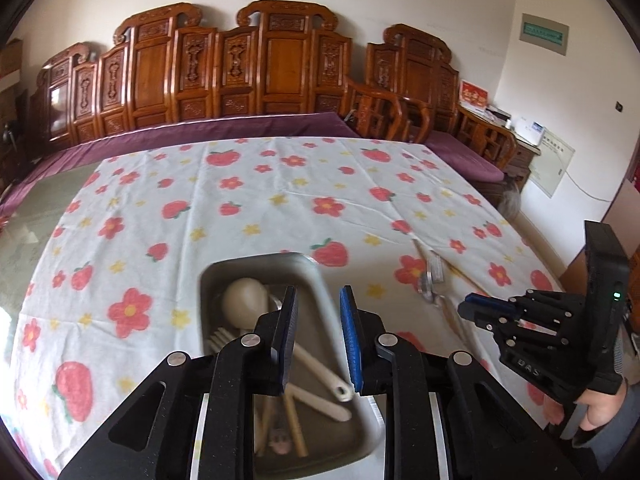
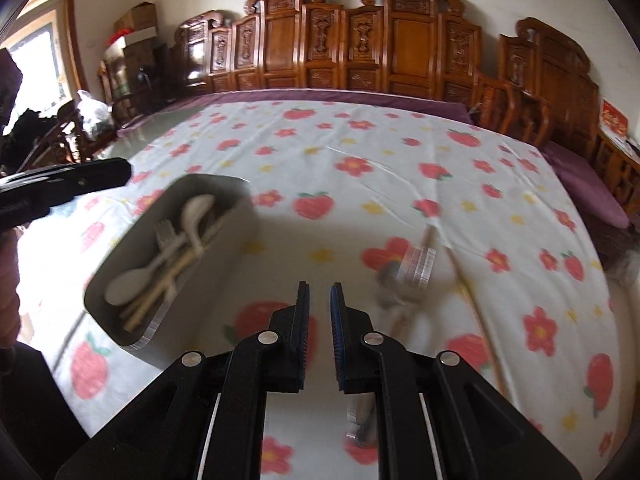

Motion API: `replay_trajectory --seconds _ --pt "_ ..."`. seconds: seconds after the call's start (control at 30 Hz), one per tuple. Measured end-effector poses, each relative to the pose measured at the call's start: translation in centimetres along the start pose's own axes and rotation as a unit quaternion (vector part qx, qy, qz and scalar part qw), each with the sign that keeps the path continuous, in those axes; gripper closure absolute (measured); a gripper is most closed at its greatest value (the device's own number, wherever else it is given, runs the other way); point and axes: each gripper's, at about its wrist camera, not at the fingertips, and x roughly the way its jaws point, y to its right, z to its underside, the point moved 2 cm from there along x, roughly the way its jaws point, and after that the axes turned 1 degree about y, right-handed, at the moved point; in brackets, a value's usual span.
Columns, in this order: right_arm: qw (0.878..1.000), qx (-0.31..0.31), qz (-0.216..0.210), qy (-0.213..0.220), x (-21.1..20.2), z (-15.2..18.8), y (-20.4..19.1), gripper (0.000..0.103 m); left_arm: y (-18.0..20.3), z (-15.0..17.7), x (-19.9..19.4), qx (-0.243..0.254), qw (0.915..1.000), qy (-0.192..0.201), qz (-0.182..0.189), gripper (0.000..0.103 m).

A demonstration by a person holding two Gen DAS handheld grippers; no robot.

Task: Organize utensils
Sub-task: 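Grasp a steel fork with the right tool while the left tool reaches for a steel spoon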

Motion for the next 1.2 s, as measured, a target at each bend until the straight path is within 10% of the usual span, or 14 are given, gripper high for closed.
replay_trajectory --seconds 0.63,1.2 --pt "0.997 0.056 0.007 -0.058 5.1 3.4 4.8 0.080 6.1 3.2 4.3 0.031 0.9978 -0.054 0.023 0.083" --pt "0.994 0.029 0.071 -0.075 5.7 3.3 5.5 0.094 8.0 4.3 5.0 0.044 0.9964 -0.067 0.028 0.083"
